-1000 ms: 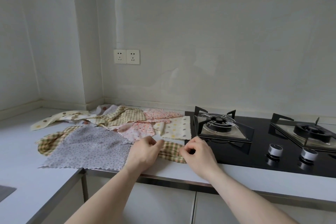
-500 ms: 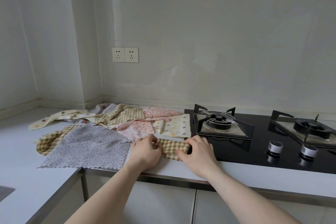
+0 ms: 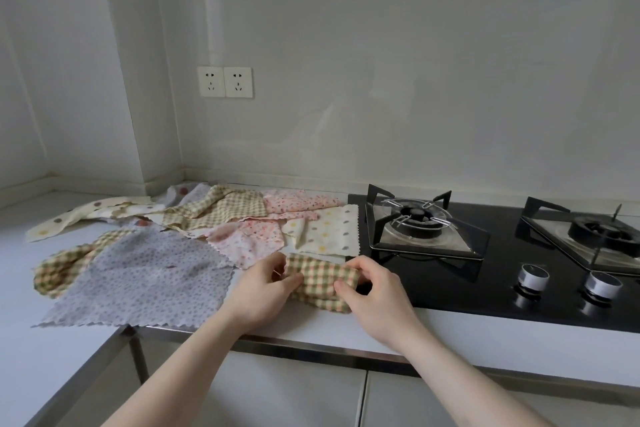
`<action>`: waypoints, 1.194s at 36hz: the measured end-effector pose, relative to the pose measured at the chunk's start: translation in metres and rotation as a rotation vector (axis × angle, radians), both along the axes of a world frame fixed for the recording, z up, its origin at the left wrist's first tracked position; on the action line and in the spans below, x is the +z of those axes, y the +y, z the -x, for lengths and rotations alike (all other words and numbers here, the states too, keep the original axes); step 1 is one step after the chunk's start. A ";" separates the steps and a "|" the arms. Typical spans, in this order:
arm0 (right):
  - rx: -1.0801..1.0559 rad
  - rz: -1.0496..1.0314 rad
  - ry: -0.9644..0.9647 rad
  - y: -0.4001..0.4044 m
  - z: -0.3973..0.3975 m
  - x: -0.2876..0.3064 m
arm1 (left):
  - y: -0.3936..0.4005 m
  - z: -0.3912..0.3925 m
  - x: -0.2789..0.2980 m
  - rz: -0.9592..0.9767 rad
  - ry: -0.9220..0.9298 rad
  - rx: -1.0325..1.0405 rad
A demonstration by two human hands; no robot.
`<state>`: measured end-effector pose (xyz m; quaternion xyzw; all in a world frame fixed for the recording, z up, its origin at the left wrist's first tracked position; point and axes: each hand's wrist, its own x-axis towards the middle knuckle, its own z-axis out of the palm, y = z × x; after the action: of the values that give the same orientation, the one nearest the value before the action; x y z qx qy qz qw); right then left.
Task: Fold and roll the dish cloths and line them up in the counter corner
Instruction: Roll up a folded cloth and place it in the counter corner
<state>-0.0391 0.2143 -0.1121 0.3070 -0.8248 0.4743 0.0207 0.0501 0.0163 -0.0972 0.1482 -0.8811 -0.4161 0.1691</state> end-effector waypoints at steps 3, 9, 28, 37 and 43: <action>0.022 -0.035 0.021 0.001 0.006 -0.007 | -0.003 0.004 -0.005 0.021 0.016 -0.022; -0.008 -0.111 0.053 0.000 0.010 -0.016 | -0.003 0.007 -0.011 0.072 0.044 -0.026; 0.070 -0.178 -0.606 0.022 -0.056 0.155 | 0.045 -0.056 0.131 -0.426 -0.406 0.005; 0.017 -0.154 -0.623 0.068 -0.097 0.252 | 0.050 -0.096 0.227 -0.290 -0.276 -0.153; -0.120 -0.100 -0.644 0.111 -0.099 0.282 | 0.084 -0.061 0.277 -0.340 -0.224 -0.289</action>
<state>0.0597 0.3257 0.1702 0.0927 -0.8280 0.5037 -0.2281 0.1111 0.1003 0.1793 0.0923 -0.8236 -0.5593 -0.0183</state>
